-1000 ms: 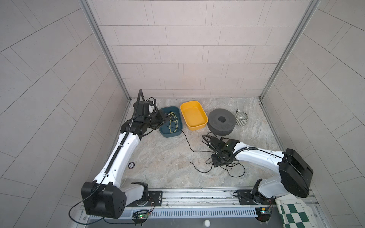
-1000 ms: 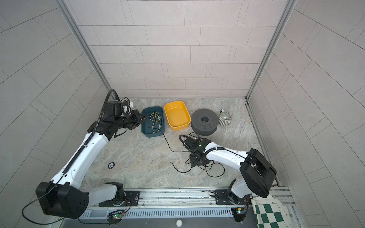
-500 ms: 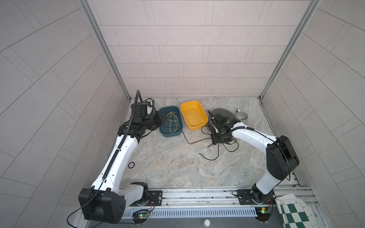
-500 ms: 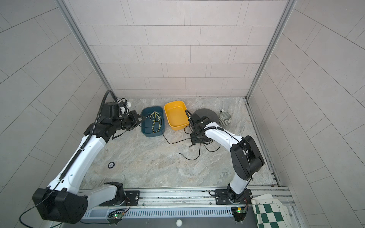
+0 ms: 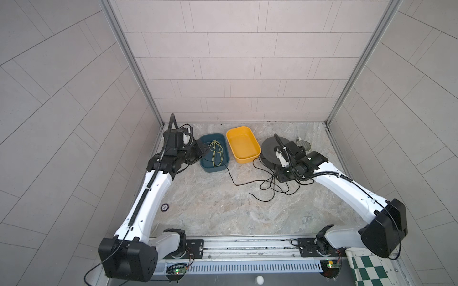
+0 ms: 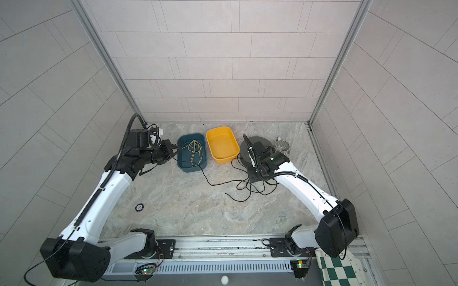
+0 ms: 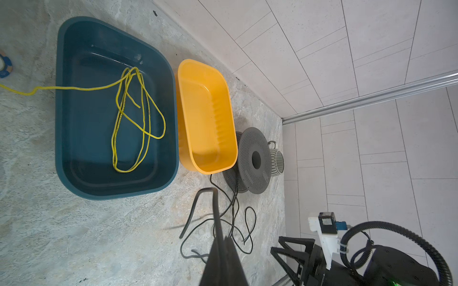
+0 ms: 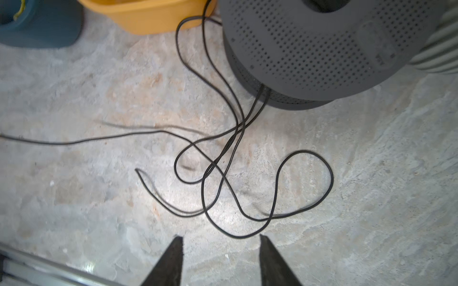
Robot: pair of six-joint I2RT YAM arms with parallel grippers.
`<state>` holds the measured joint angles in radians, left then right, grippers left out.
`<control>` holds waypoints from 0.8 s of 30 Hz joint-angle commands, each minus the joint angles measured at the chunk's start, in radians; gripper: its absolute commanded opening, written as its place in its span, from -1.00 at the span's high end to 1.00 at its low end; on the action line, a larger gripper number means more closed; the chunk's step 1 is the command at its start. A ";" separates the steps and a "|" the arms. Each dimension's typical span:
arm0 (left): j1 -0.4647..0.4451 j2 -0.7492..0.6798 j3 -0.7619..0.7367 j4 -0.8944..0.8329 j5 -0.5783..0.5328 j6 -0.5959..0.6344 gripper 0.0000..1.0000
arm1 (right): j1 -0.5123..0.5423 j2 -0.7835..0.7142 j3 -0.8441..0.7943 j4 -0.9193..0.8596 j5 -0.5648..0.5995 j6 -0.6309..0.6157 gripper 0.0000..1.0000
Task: Wrap the cables
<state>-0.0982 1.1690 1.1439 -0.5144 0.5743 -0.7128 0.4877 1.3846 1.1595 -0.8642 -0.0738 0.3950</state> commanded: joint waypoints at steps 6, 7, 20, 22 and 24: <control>0.009 -0.016 -0.020 -0.009 -0.001 0.032 1.00 | -0.026 0.254 0.023 0.152 0.046 -0.002 0.33; 0.008 -0.015 -0.017 -0.012 0.000 0.036 1.00 | -0.027 0.270 0.013 0.183 0.050 0.001 0.34; 0.009 -0.028 -0.038 -0.018 0.003 0.038 1.00 | -0.075 0.394 -0.017 0.351 0.073 0.035 0.53; 0.009 -0.028 -0.040 -0.018 0.001 0.036 1.00 | -0.076 0.402 -0.023 0.360 0.072 0.037 0.56; 0.009 -0.029 -0.040 -0.018 0.002 0.036 1.00 | -0.079 0.407 -0.030 0.369 0.071 0.039 0.59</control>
<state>-0.0963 1.1648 1.1107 -0.5308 0.5743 -0.6979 0.4145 1.7851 1.1435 -0.5156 -0.0204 0.4202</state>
